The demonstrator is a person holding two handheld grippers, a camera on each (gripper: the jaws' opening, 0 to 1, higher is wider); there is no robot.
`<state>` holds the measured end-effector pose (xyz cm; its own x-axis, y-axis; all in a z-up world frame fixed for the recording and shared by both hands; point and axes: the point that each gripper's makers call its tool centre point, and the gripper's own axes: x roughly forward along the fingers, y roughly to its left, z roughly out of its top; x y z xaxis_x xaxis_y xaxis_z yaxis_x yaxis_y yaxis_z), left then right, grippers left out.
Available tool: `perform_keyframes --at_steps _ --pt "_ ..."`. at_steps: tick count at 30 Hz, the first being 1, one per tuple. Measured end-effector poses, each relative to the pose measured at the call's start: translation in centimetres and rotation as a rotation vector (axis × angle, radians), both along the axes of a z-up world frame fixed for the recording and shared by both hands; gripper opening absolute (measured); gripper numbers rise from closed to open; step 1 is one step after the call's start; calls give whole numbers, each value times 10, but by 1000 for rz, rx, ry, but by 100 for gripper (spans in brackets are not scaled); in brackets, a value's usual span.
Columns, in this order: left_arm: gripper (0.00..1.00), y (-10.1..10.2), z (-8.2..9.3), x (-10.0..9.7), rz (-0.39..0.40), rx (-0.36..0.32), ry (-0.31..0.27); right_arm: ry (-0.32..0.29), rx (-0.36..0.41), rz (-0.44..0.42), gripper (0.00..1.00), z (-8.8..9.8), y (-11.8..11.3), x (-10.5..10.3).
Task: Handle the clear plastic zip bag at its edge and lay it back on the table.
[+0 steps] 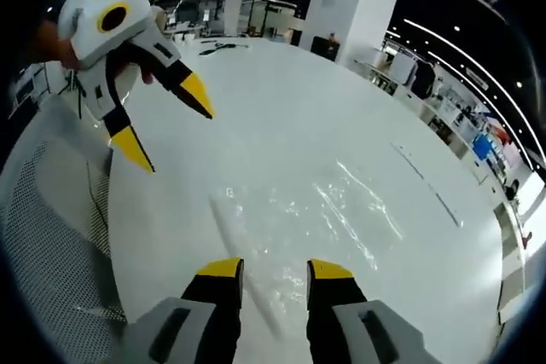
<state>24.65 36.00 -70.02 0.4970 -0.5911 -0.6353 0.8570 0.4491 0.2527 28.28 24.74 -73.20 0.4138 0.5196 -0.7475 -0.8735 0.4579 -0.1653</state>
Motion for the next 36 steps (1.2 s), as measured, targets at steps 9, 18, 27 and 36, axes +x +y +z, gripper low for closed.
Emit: perform_keyframes --at_steps 9,18,27,36 --pt "47 -3 0 -1 6 -6 5 -15 65 -35 46 11 0 -5" --pt "50 -7 0 -1 15 -17 13 -26 104 -92 65 16 -4 -7" --pt "65 -7 -2 -3 72 -48 45 -31 140 -105 81 21 -10 -10" --pt "75 -1 -4 -7 115 -78 60 -49 190 -146 90 31 -13 -12"
